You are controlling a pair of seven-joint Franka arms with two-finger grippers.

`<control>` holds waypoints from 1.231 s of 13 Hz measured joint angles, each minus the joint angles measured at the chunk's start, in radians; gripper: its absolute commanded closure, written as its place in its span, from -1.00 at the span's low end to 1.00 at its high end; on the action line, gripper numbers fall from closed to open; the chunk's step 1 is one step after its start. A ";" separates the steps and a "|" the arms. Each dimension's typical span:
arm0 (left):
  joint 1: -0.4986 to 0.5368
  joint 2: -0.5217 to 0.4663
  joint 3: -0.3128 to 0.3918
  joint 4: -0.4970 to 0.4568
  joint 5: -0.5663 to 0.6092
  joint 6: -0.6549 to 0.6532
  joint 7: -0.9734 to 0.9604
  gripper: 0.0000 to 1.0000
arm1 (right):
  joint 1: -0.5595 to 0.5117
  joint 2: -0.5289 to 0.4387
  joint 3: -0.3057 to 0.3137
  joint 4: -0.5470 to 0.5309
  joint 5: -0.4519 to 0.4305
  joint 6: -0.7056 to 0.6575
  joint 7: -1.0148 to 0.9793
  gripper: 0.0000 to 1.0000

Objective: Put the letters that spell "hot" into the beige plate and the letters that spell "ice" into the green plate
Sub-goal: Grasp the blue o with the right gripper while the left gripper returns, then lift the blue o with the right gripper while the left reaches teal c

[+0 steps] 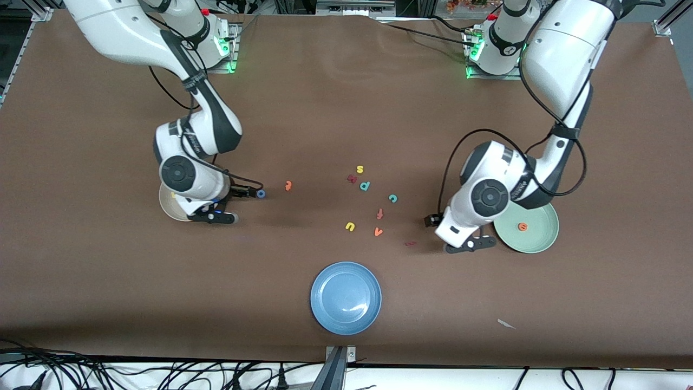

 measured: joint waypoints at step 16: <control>-0.156 0.004 -0.042 -0.180 0.027 0.234 -0.182 -0.69 | 0.078 0.075 0.001 -0.001 -0.012 0.100 0.036 0.07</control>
